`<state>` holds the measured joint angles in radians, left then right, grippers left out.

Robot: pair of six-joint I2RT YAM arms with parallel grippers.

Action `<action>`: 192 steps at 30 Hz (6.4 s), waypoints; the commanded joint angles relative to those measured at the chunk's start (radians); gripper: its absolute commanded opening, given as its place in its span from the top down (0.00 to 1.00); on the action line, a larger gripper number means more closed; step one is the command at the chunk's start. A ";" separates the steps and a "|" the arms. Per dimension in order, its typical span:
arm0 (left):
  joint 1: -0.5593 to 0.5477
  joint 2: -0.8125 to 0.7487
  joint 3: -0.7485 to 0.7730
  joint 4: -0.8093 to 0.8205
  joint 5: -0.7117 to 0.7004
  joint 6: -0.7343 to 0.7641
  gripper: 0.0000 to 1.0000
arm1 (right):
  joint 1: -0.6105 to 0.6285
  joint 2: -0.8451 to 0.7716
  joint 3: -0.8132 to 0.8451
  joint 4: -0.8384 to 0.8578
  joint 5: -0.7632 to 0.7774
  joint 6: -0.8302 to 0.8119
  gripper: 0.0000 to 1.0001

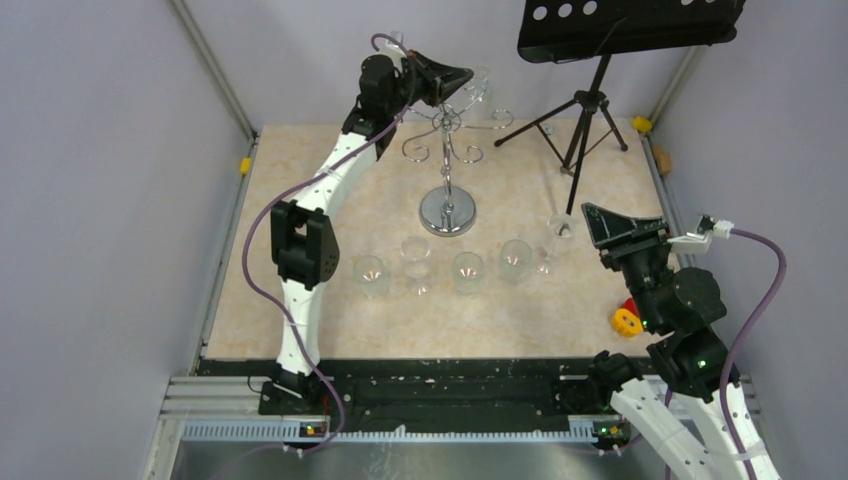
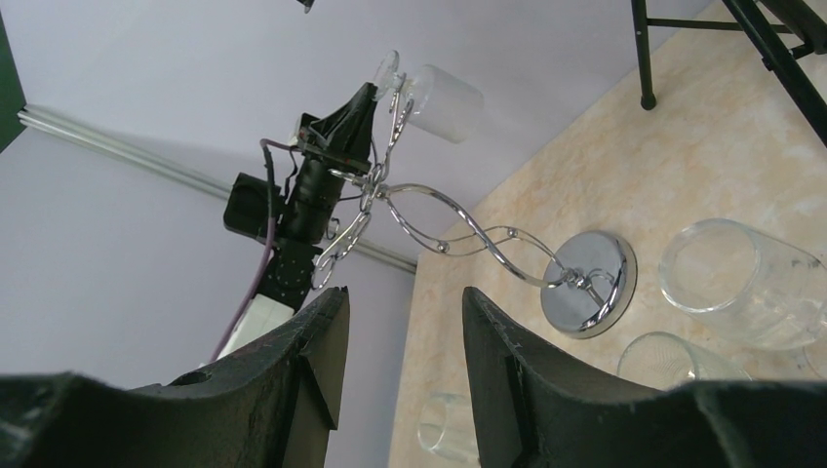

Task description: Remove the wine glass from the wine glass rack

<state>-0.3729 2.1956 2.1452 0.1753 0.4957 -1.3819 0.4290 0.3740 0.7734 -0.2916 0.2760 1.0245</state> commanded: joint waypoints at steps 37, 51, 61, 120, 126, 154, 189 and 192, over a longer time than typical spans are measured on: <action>0.046 -0.259 -0.171 0.097 0.004 0.071 1.00 | -0.002 0.000 0.005 0.035 -0.028 0.014 0.54; 0.065 -0.247 -0.162 0.208 -0.061 0.080 1.00 | -0.003 -0.004 0.009 0.028 -0.020 0.013 0.54; 0.083 -0.181 -0.067 0.222 -0.057 0.106 1.00 | -0.003 -0.009 0.015 0.018 -0.008 0.004 0.54; 0.107 -1.016 -0.862 0.780 0.077 -0.504 1.00 | 0.166 0.672 0.171 1.181 -0.709 0.003 0.21; 0.073 -1.102 -0.924 0.780 0.068 -0.494 1.00 | 0.220 0.818 0.255 1.371 -0.738 0.016 0.21; 0.072 -1.352 -0.944 0.377 -0.024 -0.089 0.41 | 0.366 1.119 0.567 1.659 -0.856 0.006 1.00; 0.072 -1.591 -0.665 -0.863 -1.312 1.099 0.32 | 0.856 1.956 1.622 -0.513 -0.165 -0.961 1.00; 0.072 -1.598 -0.663 -0.858 -1.314 1.103 0.32 | 0.858 1.959 1.601 -0.507 -0.164 -0.971 1.00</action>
<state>-0.2981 0.6052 1.4559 -0.7052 -0.7948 -0.3119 1.2942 2.3901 2.3116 -0.8398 0.0669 0.0883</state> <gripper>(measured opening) 0.676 0.065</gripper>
